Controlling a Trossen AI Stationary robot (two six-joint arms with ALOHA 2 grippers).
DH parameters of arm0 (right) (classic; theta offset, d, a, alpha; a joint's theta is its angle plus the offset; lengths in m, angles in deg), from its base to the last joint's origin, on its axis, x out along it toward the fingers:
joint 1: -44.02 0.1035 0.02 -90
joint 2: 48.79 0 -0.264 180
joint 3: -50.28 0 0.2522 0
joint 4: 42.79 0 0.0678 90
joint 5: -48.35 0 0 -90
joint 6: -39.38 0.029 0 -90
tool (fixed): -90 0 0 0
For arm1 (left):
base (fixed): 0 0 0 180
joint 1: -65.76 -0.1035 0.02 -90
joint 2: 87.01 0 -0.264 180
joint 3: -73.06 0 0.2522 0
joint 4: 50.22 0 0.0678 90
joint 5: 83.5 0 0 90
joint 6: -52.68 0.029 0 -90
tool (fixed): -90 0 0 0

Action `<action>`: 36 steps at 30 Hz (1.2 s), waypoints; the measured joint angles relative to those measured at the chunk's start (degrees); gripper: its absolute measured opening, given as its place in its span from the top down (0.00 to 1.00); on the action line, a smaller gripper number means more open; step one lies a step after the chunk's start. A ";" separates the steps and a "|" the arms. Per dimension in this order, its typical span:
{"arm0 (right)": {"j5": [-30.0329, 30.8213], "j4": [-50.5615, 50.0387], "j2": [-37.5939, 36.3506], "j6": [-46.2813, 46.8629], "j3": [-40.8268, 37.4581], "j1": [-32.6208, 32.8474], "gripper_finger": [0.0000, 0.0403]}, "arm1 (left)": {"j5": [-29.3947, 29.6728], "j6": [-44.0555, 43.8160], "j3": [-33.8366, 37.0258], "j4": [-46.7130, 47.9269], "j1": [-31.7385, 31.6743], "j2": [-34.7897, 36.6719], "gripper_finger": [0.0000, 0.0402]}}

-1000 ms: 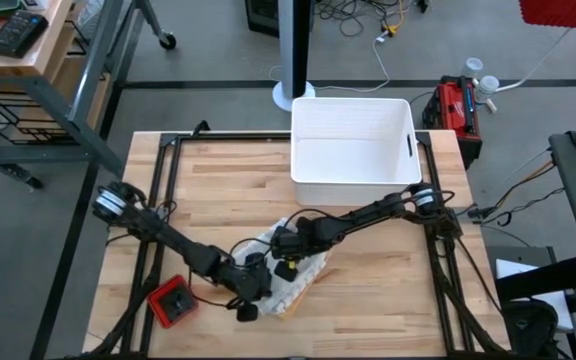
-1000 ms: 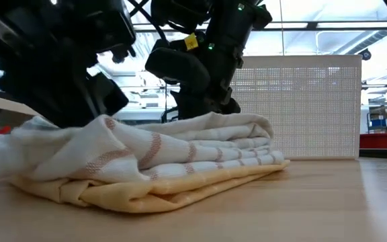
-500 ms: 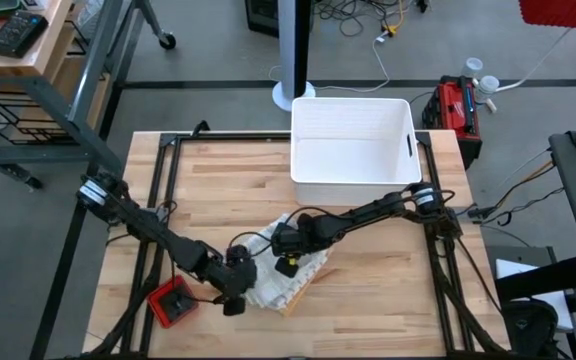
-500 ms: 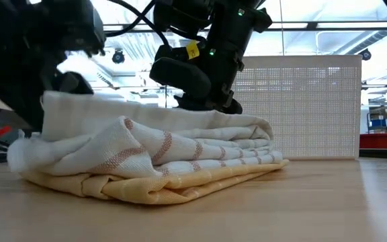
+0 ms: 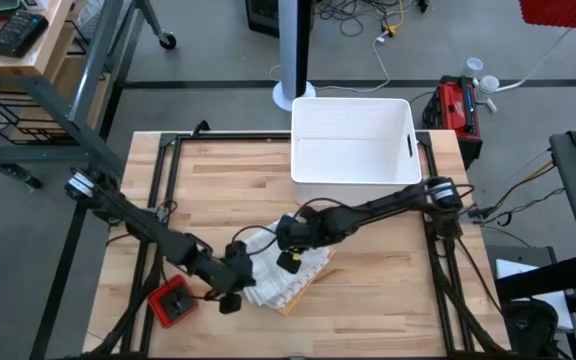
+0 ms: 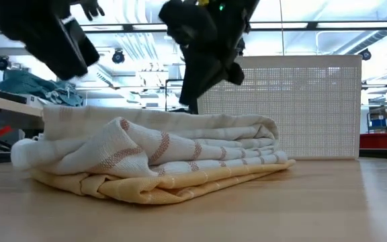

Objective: Fold towel
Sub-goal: Stack the light gray patterned towel on top of the brown patterned towel

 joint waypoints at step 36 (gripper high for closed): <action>12.08 -12.13 -10.79 17.82 -6.04 18.89 1.00 | -1.02 -4.33 20.32 -5.57 -9.82 14.92 0.99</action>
